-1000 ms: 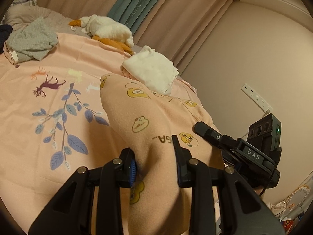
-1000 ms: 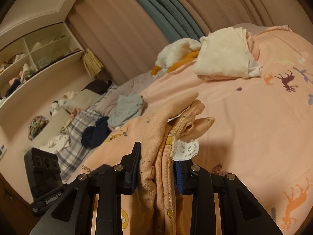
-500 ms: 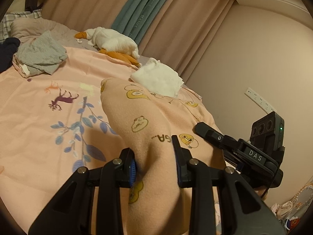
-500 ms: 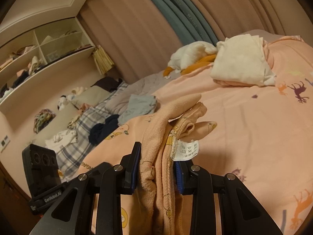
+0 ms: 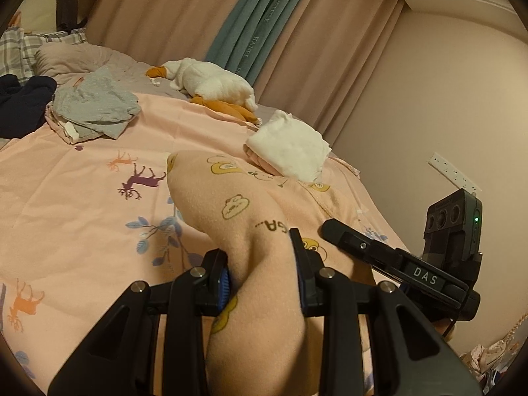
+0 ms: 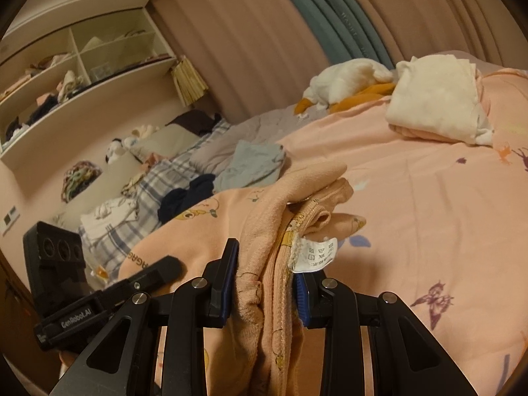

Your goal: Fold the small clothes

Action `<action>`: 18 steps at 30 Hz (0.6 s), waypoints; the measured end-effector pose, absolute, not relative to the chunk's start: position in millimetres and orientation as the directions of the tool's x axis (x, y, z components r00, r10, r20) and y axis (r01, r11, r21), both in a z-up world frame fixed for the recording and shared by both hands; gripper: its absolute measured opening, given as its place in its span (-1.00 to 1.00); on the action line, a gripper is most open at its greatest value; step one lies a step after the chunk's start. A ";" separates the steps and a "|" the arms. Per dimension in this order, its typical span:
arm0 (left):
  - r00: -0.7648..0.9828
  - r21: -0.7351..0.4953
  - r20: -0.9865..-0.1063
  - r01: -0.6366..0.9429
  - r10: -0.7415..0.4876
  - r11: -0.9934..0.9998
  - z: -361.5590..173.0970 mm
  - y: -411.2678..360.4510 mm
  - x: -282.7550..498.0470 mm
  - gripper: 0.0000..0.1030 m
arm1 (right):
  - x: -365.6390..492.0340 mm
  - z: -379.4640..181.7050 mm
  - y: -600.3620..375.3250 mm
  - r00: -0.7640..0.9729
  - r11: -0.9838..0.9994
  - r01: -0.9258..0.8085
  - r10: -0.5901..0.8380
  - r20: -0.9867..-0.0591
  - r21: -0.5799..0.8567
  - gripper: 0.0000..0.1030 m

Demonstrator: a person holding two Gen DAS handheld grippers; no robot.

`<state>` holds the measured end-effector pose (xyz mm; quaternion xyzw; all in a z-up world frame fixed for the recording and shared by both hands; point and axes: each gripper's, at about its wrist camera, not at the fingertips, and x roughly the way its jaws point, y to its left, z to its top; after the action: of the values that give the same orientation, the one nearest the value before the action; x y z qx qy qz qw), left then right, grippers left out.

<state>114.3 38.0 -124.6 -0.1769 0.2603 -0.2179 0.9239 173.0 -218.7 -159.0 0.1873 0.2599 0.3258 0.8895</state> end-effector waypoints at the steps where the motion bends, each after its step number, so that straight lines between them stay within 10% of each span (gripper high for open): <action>1: 0.771 -0.438 -0.406 0.306 -0.490 0.845 -126.5 40.1 115.3 -0.41 | 173.2 -159.0 -216.5 0.651 0.719 -0.485 0.677 -0.344 0.498 -0.37; 18: 0.798 -0.393 -0.467 0.198 -0.380 0.898 -163.5 91.6 116.6 -0.41 | 195.9 -179.8 -152.9 0.548 0.682 -0.544 0.730 -0.409 0.489 -0.36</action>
<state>116.6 91.6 -163.5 -0.1647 0.2773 -0.1547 0.9338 195.9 -152.9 -179.8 0.1540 0.3017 0.3676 0.8661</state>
